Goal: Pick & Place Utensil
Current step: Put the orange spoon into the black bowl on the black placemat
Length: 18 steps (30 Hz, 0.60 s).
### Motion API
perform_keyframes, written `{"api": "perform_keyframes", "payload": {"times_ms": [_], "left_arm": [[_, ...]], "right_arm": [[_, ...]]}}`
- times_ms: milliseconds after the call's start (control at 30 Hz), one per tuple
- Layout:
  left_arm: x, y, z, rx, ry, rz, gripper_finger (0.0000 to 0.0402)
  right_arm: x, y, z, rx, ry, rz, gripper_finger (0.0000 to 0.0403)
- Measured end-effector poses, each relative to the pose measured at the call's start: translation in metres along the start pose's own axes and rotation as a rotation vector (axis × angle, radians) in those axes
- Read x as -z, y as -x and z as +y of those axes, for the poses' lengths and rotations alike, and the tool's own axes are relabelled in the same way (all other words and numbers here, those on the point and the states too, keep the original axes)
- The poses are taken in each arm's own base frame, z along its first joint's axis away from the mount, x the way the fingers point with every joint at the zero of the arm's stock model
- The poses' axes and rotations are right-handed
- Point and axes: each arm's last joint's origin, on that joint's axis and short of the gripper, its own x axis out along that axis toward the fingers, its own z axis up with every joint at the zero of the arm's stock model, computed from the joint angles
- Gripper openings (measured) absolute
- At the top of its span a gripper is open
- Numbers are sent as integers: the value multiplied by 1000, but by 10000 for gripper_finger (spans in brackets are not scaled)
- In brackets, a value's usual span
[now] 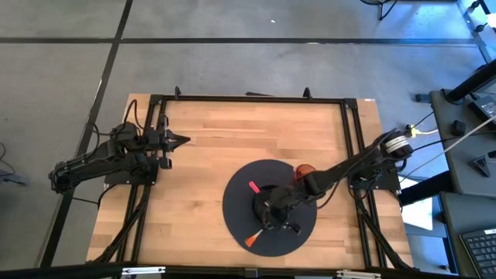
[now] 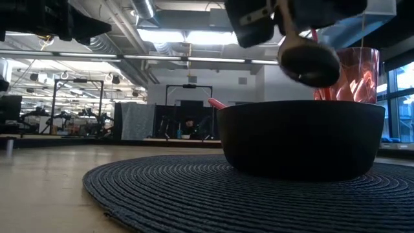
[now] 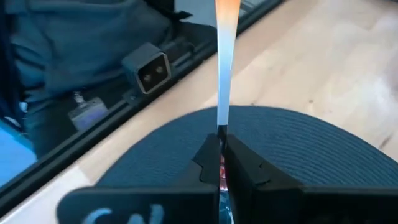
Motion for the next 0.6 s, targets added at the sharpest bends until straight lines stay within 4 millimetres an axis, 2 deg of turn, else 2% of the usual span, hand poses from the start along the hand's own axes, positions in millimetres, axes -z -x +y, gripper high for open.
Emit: {"api": "perform_keyframes", "payload": {"times_ms": [200, 600], "left_arm": [[-1, 0, -1, 23, 25, -10, 3], [-2, 0, 0, 6, -41, -27, 3]], "right_arm": [[2, -3, -2, 34, -7, 16, 9], [7, -3, -1, 53, -11, 75, 9]]}}
